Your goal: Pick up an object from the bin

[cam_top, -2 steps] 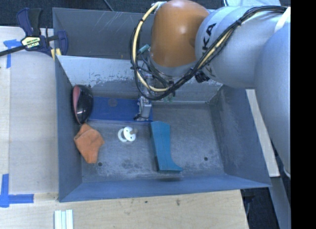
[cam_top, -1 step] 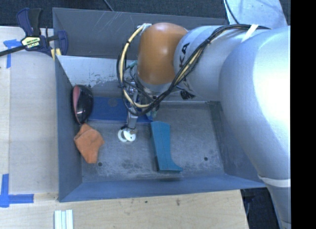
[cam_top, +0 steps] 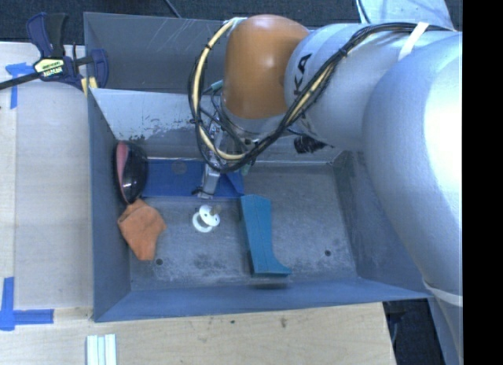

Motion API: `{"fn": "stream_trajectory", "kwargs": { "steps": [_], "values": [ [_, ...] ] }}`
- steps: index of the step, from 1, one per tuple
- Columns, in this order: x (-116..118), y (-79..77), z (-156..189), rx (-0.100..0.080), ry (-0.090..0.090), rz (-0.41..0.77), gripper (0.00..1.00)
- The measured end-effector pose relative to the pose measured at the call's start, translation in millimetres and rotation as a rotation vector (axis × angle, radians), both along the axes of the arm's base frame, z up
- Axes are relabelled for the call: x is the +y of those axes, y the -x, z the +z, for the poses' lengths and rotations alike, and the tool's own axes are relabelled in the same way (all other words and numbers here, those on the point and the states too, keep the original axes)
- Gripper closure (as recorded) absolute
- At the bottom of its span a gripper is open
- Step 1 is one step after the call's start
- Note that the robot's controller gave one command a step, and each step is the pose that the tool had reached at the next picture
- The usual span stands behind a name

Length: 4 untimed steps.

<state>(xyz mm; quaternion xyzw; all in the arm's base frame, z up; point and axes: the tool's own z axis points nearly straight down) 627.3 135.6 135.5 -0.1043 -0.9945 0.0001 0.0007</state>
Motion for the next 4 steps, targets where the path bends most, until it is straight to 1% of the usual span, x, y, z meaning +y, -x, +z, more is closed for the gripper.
{"fn": "stream_trajectory", "kwargs": {
  "steps": [1,2,3,4],
  "values": [
    [14,-1.3,-8,-0.005,0.000,0.091,0.00],
    [7,14.2,-61,-0.013,-0.003,-0.057,0.00],
    [21,10.0,-64,-0.007,0.001,-0.030,1.00],
    [21,10.0,-64,-0.007,0.001,-0.030,1.00]
  ]
}}
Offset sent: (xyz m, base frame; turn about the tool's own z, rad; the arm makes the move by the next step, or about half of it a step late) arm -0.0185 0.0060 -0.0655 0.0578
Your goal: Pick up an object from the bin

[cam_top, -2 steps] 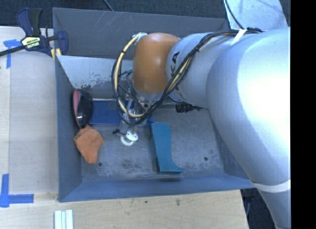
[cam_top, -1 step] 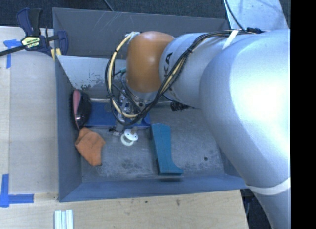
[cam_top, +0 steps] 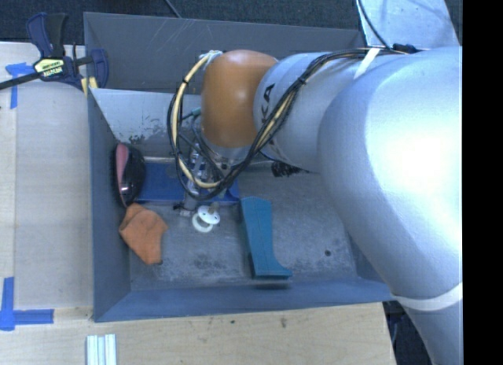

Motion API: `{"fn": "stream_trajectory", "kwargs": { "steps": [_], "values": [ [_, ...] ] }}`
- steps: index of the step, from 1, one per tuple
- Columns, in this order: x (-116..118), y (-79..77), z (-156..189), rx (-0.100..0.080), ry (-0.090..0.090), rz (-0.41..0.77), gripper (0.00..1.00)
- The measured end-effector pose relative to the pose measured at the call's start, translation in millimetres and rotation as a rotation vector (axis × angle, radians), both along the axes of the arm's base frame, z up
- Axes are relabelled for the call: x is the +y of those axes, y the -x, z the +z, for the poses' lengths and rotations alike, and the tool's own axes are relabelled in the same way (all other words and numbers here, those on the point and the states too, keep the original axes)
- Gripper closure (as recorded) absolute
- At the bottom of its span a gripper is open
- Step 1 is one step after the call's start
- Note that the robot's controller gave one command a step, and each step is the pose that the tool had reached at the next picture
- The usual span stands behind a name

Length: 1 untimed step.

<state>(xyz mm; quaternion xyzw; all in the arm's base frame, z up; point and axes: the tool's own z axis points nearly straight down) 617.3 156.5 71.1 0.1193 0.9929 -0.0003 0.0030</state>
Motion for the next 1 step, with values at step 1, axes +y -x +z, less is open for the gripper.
{"fn": "stream_trajectory", "kwargs": {
  "steps": [1],
  "values": [
    [-0.4,1.3,3.0,0.004,0.001,0.000,1.00]
  ]
}}
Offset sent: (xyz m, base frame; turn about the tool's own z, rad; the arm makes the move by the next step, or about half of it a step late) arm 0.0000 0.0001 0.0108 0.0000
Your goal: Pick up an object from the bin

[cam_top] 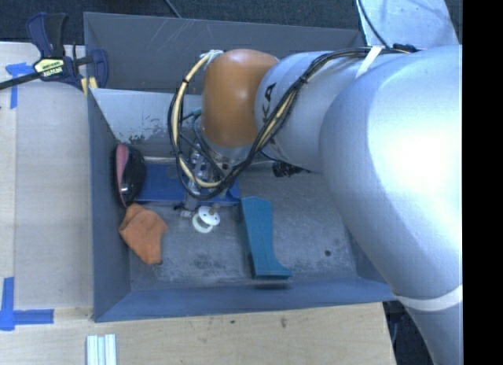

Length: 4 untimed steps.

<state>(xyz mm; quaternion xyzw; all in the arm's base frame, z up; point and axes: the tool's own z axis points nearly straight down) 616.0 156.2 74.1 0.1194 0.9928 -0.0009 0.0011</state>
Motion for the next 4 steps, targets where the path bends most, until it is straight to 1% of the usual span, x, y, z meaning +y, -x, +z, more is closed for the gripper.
{"fn": "stream_trajectory", "kwargs": {
  "steps": [1,2,3,4],
  "values": [
    [0,2.7,18,0.010,0.001,-0.001,1.00],
    [0,0.6,41,0.003,-0.001,-0.001,1.00],
    [0,0.0,55,-0.001,-0.003,0.000,1.00],
    [0,0.0,66,-0.001,-0.003,-0.001,1.00]
  ]
}}
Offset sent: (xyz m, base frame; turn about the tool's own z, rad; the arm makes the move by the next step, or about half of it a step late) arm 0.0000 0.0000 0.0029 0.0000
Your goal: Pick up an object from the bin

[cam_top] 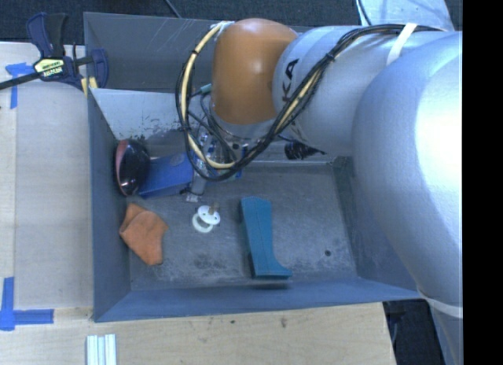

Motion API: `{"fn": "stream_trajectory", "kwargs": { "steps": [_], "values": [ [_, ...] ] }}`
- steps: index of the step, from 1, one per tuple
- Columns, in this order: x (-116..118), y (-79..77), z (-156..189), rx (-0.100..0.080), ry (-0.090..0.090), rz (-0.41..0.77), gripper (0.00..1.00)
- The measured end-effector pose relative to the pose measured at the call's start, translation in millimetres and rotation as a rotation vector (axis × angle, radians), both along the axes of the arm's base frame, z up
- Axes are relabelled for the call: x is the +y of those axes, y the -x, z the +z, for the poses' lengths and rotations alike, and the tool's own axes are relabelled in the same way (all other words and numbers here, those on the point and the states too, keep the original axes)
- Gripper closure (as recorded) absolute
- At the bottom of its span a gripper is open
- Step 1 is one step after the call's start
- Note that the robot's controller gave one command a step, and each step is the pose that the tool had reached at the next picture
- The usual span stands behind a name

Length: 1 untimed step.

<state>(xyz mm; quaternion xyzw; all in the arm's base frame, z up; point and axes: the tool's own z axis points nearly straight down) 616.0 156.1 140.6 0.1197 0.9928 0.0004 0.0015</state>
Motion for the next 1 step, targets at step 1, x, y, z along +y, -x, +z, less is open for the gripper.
{"fn": "stream_trajectory", "kwargs": {
  "steps": [1],
  "values": [
    [-0.4,0.5,9.9,0.004,0.001,0.000,1.00]
  ]
}}
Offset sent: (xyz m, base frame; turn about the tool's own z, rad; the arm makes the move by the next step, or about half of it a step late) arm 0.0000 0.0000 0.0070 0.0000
